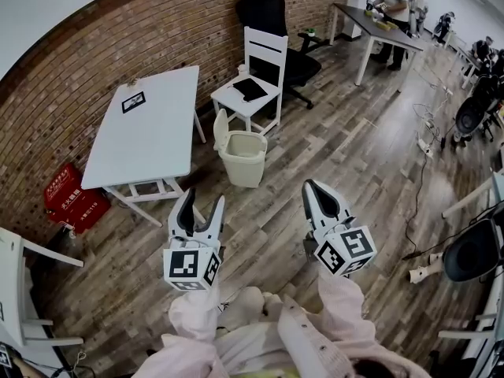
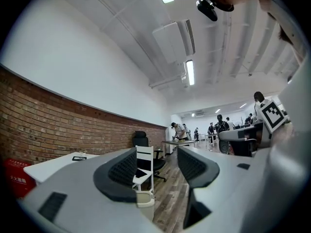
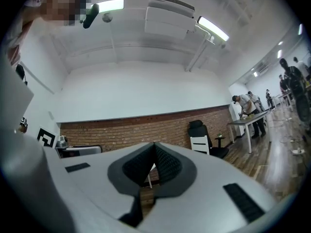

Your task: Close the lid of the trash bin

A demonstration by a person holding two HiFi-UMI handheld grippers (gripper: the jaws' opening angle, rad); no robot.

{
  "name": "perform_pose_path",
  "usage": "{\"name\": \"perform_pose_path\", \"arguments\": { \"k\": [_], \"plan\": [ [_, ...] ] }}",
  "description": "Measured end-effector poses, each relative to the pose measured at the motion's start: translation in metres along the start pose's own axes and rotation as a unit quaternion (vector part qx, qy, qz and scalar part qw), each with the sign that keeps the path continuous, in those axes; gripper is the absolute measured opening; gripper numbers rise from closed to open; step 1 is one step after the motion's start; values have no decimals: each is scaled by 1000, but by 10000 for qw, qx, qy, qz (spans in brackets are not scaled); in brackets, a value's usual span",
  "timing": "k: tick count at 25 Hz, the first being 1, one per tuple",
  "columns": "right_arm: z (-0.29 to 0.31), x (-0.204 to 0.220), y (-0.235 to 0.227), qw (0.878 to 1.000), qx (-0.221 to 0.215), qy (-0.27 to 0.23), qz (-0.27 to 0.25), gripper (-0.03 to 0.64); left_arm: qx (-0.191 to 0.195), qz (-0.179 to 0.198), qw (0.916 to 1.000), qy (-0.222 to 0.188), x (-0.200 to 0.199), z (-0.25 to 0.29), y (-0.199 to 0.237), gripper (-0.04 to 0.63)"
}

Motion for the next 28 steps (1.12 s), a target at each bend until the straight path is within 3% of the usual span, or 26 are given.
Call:
{"name": "perform_pose_path", "arguments": {
  "k": [14, 28],
  "plan": [
    [21, 11, -25, 9998, 50, 134, 165, 2, -88, -180, 9997, 154, 16, 32, 9, 272],
    [119, 20, -70, 9994, 117, 191, 282, 3, 41, -418, 9986, 334, 41, 135, 58, 270]
  ]
}}
Point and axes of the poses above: the fingertips, and each gripper's own axes: z forward along the fingers, y to its left, x out of its underside, the point moved 10 cm from there along -z, backward along the fingers
